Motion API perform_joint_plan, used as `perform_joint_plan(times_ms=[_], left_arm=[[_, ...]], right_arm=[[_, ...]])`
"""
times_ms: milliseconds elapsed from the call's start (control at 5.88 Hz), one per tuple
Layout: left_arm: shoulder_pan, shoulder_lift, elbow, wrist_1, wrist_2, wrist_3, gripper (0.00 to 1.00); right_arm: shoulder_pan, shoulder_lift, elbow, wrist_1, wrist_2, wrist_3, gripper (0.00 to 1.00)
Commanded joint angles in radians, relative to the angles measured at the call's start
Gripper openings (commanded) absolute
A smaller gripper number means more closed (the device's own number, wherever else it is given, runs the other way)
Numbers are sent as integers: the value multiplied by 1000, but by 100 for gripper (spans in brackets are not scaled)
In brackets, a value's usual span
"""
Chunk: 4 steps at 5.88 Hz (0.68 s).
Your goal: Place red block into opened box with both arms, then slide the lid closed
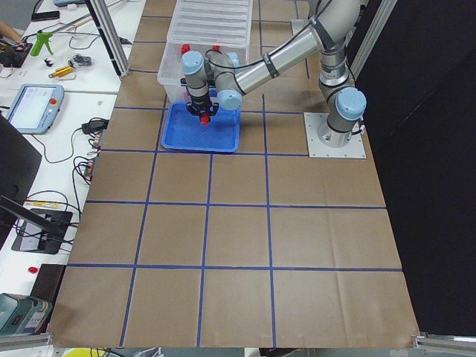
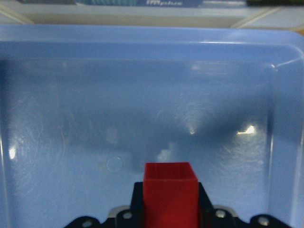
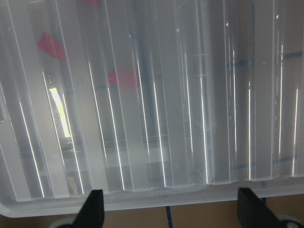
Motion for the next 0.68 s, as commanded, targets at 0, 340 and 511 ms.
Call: perform_joint_plan(times_ms=[0,340,511], left_arm=[[-16,81,81,-152,-19,-15,1],[-162,143,89,-199,-43,-210,1],[-265,138,95,-184,-39,-288,1]], right_arm=[[10,3,4,1,2,-35,100],[4,-10,45,-11,2,-36,100],[7,-12,42,-13,1,-35,100]])
